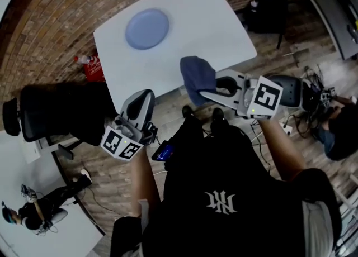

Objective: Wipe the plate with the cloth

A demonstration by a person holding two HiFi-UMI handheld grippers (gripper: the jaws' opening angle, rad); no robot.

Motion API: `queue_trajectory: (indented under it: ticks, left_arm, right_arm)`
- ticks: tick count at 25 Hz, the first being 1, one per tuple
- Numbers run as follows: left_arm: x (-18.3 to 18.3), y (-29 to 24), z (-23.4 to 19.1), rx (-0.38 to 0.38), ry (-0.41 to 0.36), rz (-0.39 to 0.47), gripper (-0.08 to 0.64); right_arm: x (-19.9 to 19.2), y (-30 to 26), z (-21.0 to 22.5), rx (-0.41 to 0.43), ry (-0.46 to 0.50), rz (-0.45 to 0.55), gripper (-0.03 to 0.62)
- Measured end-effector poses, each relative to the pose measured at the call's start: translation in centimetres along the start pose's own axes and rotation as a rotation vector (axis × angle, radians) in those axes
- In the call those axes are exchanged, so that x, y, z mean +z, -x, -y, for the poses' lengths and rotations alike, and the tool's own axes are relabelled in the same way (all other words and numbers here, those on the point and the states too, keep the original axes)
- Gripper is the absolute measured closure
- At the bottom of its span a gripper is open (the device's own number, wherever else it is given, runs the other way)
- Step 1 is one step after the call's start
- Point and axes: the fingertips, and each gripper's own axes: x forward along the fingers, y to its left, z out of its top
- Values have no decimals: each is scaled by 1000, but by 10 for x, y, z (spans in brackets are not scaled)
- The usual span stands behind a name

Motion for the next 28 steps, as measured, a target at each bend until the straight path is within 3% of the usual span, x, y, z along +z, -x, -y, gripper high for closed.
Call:
queue_trajectory:
  ticks: [4,9,14,20,28]
  left_arm:
    - [-13,16,20,18,-28,-55,557]
    - [-15,49,25,3,34,-5,557]
    - [-10,76,24,-25,47,42,557]
    - [-24,122,40,-100,-8,-11,557]
    - [-44,201,40,-123,34,-6,557]
  right_arm:
    - [-14,-1,-13,48,-18,-23,518]
    - [-17,-16,-42,86,-3,-52,518]
    - [-19,-32,-67,69,14,-84,518]
    - [-31,-70,-107,12,16,-77,522]
    - [-45,-116,-176,44,21,-66,522]
